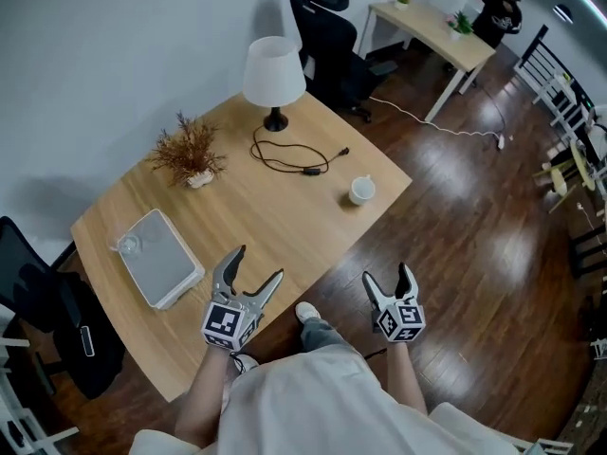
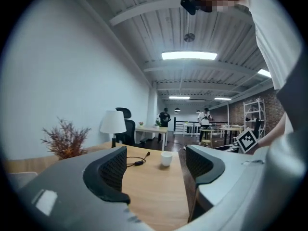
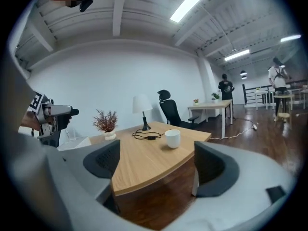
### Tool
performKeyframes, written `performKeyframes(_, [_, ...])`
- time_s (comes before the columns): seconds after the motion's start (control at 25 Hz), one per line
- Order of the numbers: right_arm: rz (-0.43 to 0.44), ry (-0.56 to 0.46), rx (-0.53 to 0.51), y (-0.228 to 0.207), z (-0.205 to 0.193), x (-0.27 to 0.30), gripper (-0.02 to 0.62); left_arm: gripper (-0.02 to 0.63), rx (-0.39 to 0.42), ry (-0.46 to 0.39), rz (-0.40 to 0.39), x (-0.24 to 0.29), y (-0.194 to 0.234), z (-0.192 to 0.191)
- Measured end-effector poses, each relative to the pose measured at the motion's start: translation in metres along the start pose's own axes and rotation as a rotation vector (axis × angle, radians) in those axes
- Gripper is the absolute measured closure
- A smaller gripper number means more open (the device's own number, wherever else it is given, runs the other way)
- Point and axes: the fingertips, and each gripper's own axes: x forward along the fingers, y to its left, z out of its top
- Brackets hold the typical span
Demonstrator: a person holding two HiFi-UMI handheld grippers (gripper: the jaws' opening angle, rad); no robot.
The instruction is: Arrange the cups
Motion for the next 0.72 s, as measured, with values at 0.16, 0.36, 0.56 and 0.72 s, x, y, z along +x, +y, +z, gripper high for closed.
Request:
performKeyframes(0.16, [-0.019,0.05,-0.009,-0.031,-0.027,0.01,0.121,0.239,0.006,0.018,-0.081,0.038,-0.025,-0.002])
performKeyframes(0.36, [0.057,0.132,-0.027,-0.048,-0.051,0.042,0.121,0.238,0.008,0.045,-0.102,0.07,-0.042,-0.013])
performKeyframes(0.56, [0.125,0.147,0.01,-0.061,-0.051,0.083,0.123,0.238,0.002,0.056,-0.092,0.091,-0.045,-0.015])
performKeyframes(0.72, [0.159,0.147,-0.013,-0.063,-0.042,0.133,0.123,0.238,-0.032,0.06,-0.034,0.099,-0.036,-0.018])
